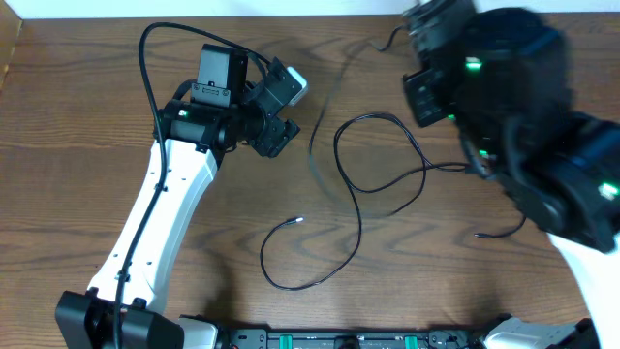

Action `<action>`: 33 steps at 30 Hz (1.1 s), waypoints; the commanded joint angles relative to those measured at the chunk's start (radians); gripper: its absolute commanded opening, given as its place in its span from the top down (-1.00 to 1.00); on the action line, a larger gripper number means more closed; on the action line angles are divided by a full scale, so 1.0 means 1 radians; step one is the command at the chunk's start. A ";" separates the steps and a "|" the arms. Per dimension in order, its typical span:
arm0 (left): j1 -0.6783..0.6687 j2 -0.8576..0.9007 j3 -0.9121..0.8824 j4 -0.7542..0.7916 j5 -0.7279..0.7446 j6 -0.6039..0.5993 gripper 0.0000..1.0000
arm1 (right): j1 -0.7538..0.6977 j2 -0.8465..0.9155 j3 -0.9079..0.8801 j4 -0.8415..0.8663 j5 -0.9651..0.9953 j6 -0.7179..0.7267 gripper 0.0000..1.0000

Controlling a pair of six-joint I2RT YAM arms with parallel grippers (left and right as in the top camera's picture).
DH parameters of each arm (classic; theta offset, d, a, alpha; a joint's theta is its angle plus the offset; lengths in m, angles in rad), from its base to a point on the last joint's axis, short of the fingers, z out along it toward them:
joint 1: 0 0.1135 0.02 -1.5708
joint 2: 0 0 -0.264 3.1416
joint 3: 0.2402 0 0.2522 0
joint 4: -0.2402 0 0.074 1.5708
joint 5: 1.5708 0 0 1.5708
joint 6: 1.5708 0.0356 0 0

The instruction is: Untangle cables

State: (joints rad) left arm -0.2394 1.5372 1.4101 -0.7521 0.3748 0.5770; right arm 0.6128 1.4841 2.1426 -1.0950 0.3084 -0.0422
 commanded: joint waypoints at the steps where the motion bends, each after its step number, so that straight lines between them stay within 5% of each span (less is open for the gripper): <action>1: 0.000 -0.019 0.008 -0.003 -0.002 0.006 -0.35 | -0.004 -0.021 0.109 0.000 0.069 -0.051 0.97; 15: 0.000 -0.018 0.008 -0.010 0.000 0.006 -0.35 | -0.004 -0.072 0.251 0.009 0.237 -0.095 0.97; 22: 0.000 0.006 0.007 -0.016 0.115 0.006 -0.35 | -0.004 -0.106 0.251 -0.013 0.251 -0.094 0.98; 33: -0.036 0.100 0.001 -0.232 0.274 0.098 -0.33 | -0.005 -0.103 0.251 -0.070 0.284 -0.094 0.97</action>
State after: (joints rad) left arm -0.2531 1.6207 1.4101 -0.9298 0.5198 0.5934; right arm 0.6128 1.3827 2.3806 -1.1633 0.5533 -0.1223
